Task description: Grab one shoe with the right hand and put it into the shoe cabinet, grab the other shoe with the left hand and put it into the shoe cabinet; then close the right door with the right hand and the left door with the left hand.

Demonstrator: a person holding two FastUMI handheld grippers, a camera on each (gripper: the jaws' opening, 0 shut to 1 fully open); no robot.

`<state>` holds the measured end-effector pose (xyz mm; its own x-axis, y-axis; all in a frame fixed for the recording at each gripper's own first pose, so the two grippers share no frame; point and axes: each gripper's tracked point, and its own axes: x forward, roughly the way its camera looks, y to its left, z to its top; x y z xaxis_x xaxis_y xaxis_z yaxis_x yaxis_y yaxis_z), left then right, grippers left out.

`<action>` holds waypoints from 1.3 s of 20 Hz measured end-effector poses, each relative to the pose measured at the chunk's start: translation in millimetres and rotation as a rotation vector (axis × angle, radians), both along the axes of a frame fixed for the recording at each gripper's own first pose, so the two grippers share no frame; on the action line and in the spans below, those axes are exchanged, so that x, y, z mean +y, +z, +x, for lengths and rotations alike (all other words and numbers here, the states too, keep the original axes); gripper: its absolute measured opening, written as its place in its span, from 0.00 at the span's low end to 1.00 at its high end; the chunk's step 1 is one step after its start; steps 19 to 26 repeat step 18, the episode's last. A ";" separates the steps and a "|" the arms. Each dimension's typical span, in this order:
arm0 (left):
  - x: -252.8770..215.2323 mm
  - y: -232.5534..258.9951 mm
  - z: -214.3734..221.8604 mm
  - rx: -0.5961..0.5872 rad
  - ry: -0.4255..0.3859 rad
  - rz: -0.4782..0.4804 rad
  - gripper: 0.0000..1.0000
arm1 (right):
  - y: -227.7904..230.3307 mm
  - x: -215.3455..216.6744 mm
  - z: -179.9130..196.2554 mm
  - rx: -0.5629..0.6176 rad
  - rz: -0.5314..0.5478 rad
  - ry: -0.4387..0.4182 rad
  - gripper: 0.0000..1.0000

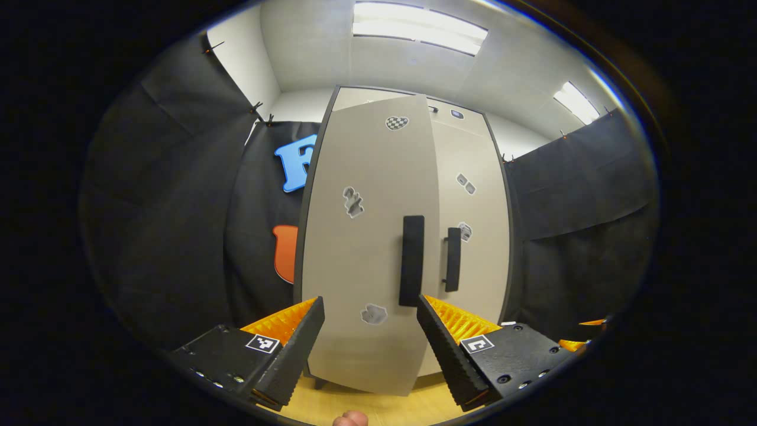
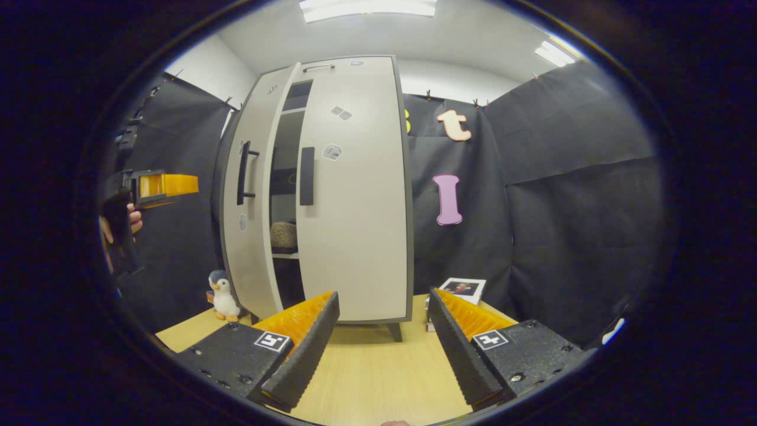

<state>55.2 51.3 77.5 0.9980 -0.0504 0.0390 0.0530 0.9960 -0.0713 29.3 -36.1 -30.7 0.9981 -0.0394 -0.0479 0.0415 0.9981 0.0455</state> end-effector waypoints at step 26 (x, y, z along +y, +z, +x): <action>-74.5 -117.4 -69.6 0.128 -0.042 0.070 0.95 | -42.4 24.6 -12.5 0.079 0.026 0.049 0.95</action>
